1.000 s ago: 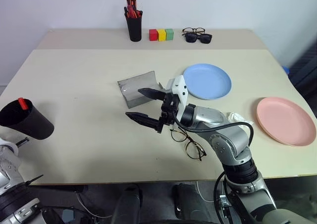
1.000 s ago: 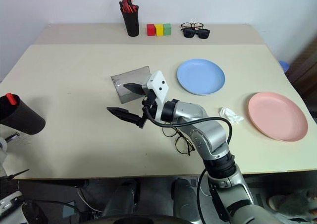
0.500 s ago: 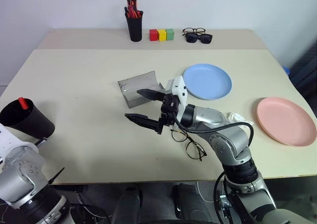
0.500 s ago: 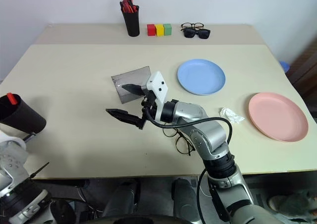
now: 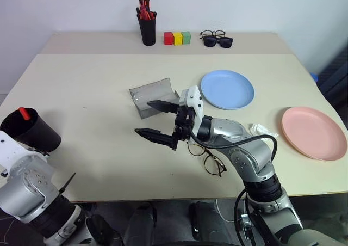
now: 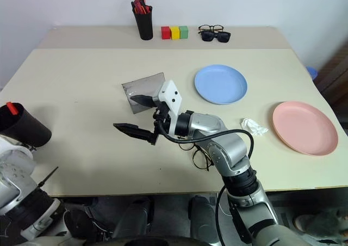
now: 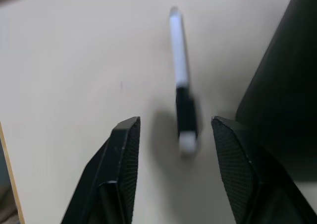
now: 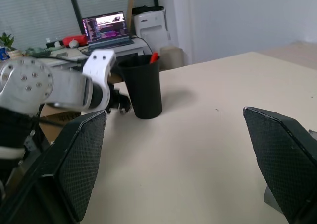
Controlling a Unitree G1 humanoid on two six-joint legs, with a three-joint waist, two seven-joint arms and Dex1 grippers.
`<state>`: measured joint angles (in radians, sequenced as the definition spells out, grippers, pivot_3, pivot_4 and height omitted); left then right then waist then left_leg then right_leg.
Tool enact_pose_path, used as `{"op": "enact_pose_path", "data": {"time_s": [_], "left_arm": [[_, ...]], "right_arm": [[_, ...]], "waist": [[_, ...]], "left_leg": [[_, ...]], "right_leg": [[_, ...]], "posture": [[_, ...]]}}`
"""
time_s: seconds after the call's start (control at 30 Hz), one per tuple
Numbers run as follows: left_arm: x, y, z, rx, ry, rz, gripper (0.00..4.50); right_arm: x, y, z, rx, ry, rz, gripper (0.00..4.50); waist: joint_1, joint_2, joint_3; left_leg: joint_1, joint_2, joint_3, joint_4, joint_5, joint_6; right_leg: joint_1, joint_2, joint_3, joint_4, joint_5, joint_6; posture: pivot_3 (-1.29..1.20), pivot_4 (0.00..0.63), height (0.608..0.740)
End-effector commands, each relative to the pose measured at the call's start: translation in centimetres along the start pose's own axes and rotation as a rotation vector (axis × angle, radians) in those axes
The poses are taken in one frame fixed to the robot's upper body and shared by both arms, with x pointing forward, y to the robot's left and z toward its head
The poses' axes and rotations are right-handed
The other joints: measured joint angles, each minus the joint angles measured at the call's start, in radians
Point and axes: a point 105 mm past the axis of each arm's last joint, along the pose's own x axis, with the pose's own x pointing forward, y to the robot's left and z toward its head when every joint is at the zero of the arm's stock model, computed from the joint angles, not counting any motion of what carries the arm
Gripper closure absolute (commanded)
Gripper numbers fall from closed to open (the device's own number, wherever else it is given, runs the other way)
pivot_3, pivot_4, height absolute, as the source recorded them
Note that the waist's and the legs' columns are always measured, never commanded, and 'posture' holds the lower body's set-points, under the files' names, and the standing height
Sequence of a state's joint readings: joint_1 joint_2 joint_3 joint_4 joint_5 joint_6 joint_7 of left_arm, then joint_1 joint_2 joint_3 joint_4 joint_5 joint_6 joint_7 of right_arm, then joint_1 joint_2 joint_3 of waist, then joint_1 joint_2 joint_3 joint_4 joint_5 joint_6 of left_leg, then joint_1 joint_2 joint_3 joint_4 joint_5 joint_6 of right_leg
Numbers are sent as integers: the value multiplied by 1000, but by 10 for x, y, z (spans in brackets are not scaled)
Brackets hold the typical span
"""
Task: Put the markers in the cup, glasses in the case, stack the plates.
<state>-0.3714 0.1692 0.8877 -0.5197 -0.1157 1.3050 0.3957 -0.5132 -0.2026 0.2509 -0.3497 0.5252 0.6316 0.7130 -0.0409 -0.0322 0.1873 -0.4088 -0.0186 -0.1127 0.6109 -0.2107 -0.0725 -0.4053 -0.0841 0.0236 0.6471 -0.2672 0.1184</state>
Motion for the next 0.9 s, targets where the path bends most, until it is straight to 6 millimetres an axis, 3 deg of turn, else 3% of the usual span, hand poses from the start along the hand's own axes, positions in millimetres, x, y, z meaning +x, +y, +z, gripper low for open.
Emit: {"op": "enact_pose_path", "data": {"time_s": [0.03,0.4,0.5,0.6,0.77,0.83,0.9], "left_arm": [[8,3,7,2,7,3,2176],[23,6,2,-14,50,26,2176],[22,7,3,-23,30,34,2998],[21,11,5,-29,6,59,4460],[15,19,33,-15,-162,101,4460],[4,26,59,-21,-335,139,4460],[-20,24,97,-26,-592,109,4460]], "right_arm": [[3,8,13,-36,-42,36,0],[3,9,14,-38,-47,25,0],[3,9,14,-37,-47,24,0],[3,9,13,-37,-46,23,0],[4,8,13,-37,-45,25,0],[4,8,13,-37,-45,27,0],[4,8,13,-39,-46,28,0]], "waist": [[-1,0,0],[-1,0,0],[-1,0,0],[-1,0,0],[-1,0,0],[-1,0,0],[1,0,0]], "left_leg": [[0,0,0,0,0,0],[0,0,0,0,0,0],[0,0,0,0,0,0],[0,0,0,0,0,0],[0,0,0,0,0,0],[0,0,0,0,0,0],[0,0,0,0,0,0]], "right_leg": [[0,0,0,0,0,0],[0,0,0,0,0,0],[0,0,0,0,0,0],[0,0,0,0,0,0],[0,0,0,0,0,0],[0,0,0,0,0,0],[0,0,0,0,0,0]], "posture": [[0,150,740],[0,150,740],[0,150,740],[0,150,740],[0,150,740],[0,150,740],[0,150,740]]}}
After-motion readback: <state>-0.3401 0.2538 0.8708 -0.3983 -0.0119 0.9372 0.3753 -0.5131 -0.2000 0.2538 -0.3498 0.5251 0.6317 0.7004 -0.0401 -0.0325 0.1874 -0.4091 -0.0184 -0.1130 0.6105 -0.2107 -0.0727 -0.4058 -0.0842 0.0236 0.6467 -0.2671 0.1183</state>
